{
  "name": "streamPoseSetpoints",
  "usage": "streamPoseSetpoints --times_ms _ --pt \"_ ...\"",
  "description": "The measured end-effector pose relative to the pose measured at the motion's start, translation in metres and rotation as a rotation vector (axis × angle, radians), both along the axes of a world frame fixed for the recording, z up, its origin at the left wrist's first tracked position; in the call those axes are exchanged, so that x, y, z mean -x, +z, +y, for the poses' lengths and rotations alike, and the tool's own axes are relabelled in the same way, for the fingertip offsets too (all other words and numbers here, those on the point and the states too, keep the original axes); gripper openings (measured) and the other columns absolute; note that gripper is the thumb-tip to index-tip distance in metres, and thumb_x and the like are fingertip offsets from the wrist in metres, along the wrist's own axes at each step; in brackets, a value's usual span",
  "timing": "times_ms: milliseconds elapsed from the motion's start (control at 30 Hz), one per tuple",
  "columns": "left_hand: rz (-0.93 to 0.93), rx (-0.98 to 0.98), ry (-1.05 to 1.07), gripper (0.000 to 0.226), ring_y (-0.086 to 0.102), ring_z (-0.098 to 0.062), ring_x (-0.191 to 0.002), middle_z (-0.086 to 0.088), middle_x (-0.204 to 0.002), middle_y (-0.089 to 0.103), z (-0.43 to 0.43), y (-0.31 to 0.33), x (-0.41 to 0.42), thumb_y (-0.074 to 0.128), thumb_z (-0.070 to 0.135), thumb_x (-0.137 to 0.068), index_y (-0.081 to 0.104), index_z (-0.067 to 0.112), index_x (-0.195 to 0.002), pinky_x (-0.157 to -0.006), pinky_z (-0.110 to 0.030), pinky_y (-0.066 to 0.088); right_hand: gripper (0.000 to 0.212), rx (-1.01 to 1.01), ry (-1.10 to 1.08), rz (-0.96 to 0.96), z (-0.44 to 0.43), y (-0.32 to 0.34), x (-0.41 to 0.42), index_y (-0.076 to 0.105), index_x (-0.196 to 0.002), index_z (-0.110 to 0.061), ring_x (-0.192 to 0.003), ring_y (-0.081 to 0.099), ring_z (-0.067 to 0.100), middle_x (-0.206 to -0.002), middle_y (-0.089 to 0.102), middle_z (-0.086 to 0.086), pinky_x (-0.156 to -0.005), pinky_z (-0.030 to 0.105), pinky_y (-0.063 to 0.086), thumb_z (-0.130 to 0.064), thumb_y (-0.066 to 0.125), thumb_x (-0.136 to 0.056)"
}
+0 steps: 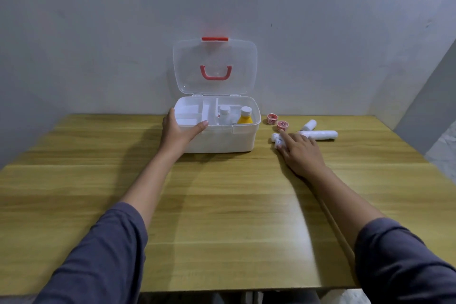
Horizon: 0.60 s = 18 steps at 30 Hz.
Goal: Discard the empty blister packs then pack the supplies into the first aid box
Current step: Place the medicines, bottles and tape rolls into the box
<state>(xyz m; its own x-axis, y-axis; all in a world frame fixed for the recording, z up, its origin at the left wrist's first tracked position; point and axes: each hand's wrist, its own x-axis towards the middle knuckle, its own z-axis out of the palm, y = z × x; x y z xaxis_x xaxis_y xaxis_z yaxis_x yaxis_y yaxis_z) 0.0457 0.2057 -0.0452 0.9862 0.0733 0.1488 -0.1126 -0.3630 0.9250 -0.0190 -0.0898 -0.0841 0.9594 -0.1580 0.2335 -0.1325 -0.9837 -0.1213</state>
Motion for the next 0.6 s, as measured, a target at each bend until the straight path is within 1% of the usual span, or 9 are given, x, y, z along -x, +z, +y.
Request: streamPoseSetpoints --times_ms 67,133,233,300,333,400,500,567,600 --pt "-0.008 -0.011 0.008 0.122 0.048 -0.028 -0.134 -0.01 -0.145 0.049 0.004 -0.003 -0.004 0.078 0.075 -0.044 0.044 0.011 -0.142 -0.11 -0.048 0.044 0.046 0.006 -0.005 -0.028 0.006 0.001 0.0 0.039 -0.134 -0.022 -0.124 0.043 0.029 -0.128 0.054 0.008 -0.1 0.041 0.031 -0.044 0.036 -0.094" --pt "-0.011 -0.015 0.003 0.122 0.053 -0.026 -0.13 -0.008 -0.14 0.054 0.007 -0.004 -0.007 0.078 0.079 -0.039 0.049 0.013 -0.138 -0.107 -0.048 0.047 0.042 0.012 -0.014 -0.035 0.014 -0.001 0.002 0.042 -0.13 -0.021 -0.122 0.042 0.031 -0.124 0.054 0.009 -0.097 0.041 0.033 -0.042 0.036 -0.094" --pt "-0.002 -0.024 0.004 0.114 0.048 -0.024 -0.133 -0.008 -0.144 0.047 0.005 0.006 0.001 0.082 0.067 -0.046 0.048 0.013 -0.14 -0.11 -0.043 0.044 0.037 0.022 -0.013 -0.027 0.027 -0.001 0.005 0.043 -0.126 -0.02 -0.118 0.043 0.031 -0.122 0.052 0.01 -0.092 0.042 0.032 -0.039 0.034 -0.096" --pt "0.009 -0.03 -0.007 0.104 0.04 -0.024 -0.139 -0.009 -0.15 0.038 0.002 0.01 0.006 0.087 0.052 -0.062 0.041 0.012 -0.146 -0.113 -0.037 0.038 0.035 -0.03 -0.02 -0.032 0.035 0.002 0.009 0.042 -0.124 -0.019 -0.116 0.043 0.031 -0.12 0.051 0.012 -0.091 0.043 0.032 -0.037 0.031 -0.096" --pt "0.006 -0.041 -0.009 0.098 0.036 -0.023 -0.141 -0.009 -0.151 0.033 0.001 0.009 0.007 0.086 0.045 -0.069 0.038 0.013 -0.148 -0.114 -0.034 0.035 0.035 -0.076 -0.028 -0.059 0.038 0.006 0.011 0.041 -0.125 -0.018 -0.116 0.043 0.033 -0.12 0.05 0.013 -0.09 0.044 0.032 -0.036 0.03 -0.097" --pt "-0.017 -0.076 -0.016 0.094 0.034 -0.024 -0.142 -0.01 -0.15 0.03 0.0 0.006 0.008 0.083 0.041 -0.074 0.035 0.014 -0.15 -0.114 -0.032 0.031 0.035 -0.189 -0.034 -0.188 0.044 0.018 0.015 0.04 -0.126 -0.017 -0.112 0.045 0.035 -0.119 0.049 0.014 -0.087 0.045 0.034 -0.034 0.03 -0.097" --pt "-0.018 -0.13 -0.028 0.096 0.034 -0.026 -0.141 -0.012 -0.146 0.03 0.0 0.006 0.011 0.082 0.044 -0.074 0.032 0.015 -0.15 -0.115 -0.033 0.03 0.037 -0.37 0.032 -0.369 0.059 0.054 0.013 0.041 -0.128 -0.014 -0.106 0.049 0.036 -0.116 0.051 0.017 -0.084 0.041 0.037 -0.033 0.034 -0.097" --pt "-0.009 -0.143 -0.047 0.097 0.034 -0.026 -0.14 -0.01 -0.143 0.03 0.001 0.008 0.013 0.083 0.048 -0.07 0.034 0.017 -0.148 -0.114 -0.033 0.03 0.039 -0.557 0.142 -0.399 0.076 0.082 0.004 0.041 -0.129 -0.012 -0.109 0.05 0.032 -0.12 0.051 0.016 -0.087 0.039 0.038 -0.034 0.033 -0.098" --pt "0.004 -0.143 -0.063 0.103 0.033 -0.026 -0.14 -0.009 -0.142 0.03 0.002 0.011 0.014 0.084 0.054 -0.065 0.034 0.019 -0.148 -0.114 -0.034 0.03 0.038 -0.635 0.211 -0.404 0.087 0.095 -0.002 0.043 -0.127 -0.011 -0.108 0.052 0.031 -0.119 0.052 0.015 -0.087 0.037 0.04 -0.034 0.034 -0.098"
